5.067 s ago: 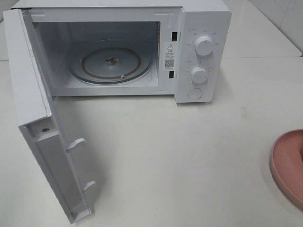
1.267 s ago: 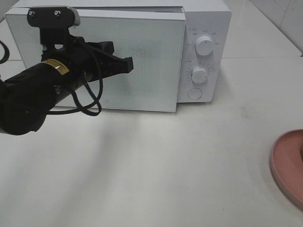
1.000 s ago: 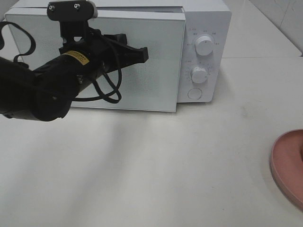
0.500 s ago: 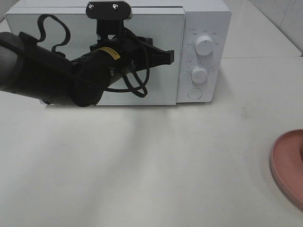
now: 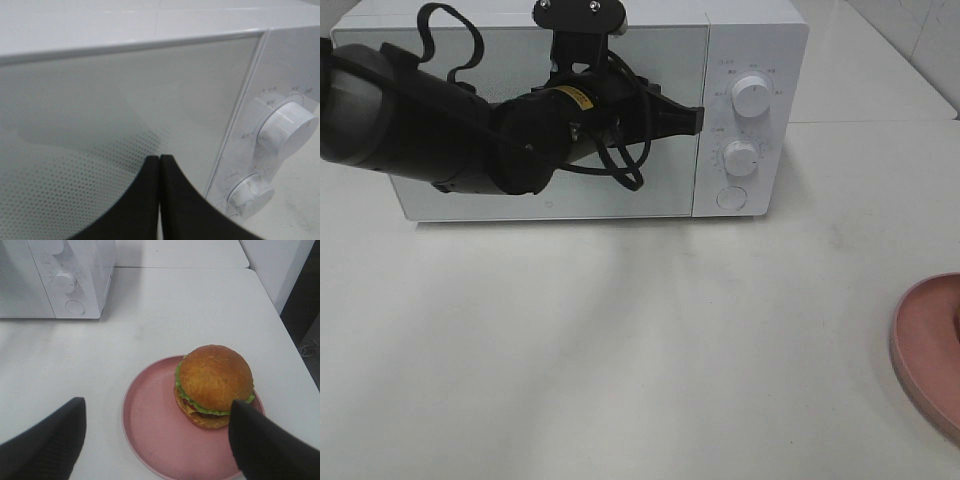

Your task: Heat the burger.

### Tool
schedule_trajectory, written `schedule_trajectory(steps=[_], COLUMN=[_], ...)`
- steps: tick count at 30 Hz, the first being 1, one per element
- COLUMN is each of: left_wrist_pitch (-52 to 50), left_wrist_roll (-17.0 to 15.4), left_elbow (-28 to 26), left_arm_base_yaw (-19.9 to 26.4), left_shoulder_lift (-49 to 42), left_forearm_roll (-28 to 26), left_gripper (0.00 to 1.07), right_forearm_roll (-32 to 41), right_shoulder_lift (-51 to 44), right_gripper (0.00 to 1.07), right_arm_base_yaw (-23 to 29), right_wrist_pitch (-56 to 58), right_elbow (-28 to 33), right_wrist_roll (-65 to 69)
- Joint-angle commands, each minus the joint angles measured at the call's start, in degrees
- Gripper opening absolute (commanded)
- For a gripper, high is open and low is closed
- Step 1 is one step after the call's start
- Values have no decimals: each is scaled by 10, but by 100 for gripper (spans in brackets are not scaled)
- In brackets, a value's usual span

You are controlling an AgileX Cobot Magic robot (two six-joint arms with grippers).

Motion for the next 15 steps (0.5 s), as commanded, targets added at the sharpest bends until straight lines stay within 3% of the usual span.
schedule_trajectory(steps=[1, 9, 11, 12, 13, 14, 15], left_wrist_pitch=[19, 154, 223, 223, 276, 304, 304], left_wrist_roll=[11, 11, 11, 11, 11, 11, 11], left_elbow=[-7, 22, 35, 35, 40, 40, 40], left_arm_base_yaw=[17, 14, 14, 14, 14, 14, 14], left_shoulder_lift=[-21, -74, -97, -97, -111, -117, -117], left_forearm_roll=[-25, -25, -23, -23, -22, -21, -21], left_gripper=[0, 2, 12, 12, 18, 35, 35], right_forearm_roll=[1, 1, 1, 1, 1, 1, 1], right_shoulder_lift=[-15, -15, -15, -15, -15, -15, -15], right_gripper=[76, 76, 76, 76, 76, 76, 76], right_arm_base_yaw=[-3, -3, -3, -3, -3, -3, -3], right_wrist_pitch=[0, 0, 0, 0, 0, 0, 0], right_elbow=[1, 1, 1, 1, 1, 1, 1], right_wrist_roll=[-5, -5, -5, -5, -5, -5, -5])
